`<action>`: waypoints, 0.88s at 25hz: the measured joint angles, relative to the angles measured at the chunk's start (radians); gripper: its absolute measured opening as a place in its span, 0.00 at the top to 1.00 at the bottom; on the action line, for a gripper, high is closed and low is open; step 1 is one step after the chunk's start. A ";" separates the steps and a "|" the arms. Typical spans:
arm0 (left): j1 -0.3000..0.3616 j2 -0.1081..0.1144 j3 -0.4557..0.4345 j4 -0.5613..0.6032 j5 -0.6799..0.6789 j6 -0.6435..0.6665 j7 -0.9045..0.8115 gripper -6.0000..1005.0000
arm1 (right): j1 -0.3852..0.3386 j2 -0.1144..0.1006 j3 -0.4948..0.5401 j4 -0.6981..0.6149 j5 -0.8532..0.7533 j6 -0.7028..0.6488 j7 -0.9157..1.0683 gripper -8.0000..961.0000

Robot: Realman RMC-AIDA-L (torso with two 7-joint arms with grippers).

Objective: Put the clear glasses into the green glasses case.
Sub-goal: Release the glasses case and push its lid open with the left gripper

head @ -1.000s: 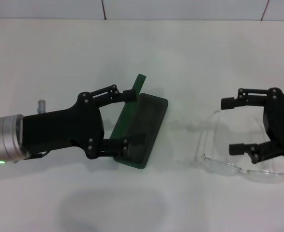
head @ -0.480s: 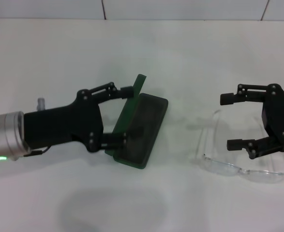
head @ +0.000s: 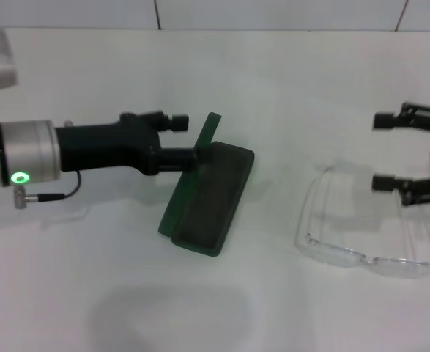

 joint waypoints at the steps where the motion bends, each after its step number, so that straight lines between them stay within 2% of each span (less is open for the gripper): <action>1: 0.000 -0.013 0.000 0.027 0.046 -0.025 -0.045 0.14 | -0.011 0.004 0.035 -0.003 -0.014 0.002 -0.001 0.09; 3: 0.001 -0.031 -0.004 0.062 0.104 -0.058 -0.103 0.15 | -0.022 0.009 0.076 -0.009 -0.047 0.000 -0.005 0.09; 7: -0.009 -0.057 -0.053 0.087 0.193 -0.083 -0.198 0.15 | -0.023 0.016 0.083 -0.011 -0.075 0.000 -0.010 0.09; 12: -0.016 -0.075 -0.103 0.089 0.262 -0.097 -0.235 0.15 | -0.018 0.020 0.085 -0.011 -0.105 0.003 -0.033 0.09; 22: -0.020 -0.113 -0.101 0.092 0.351 -0.109 -0.272 0.17 | -0.009 0.028 0.075 -0.035 -0.132 0.003 -0.040 0.09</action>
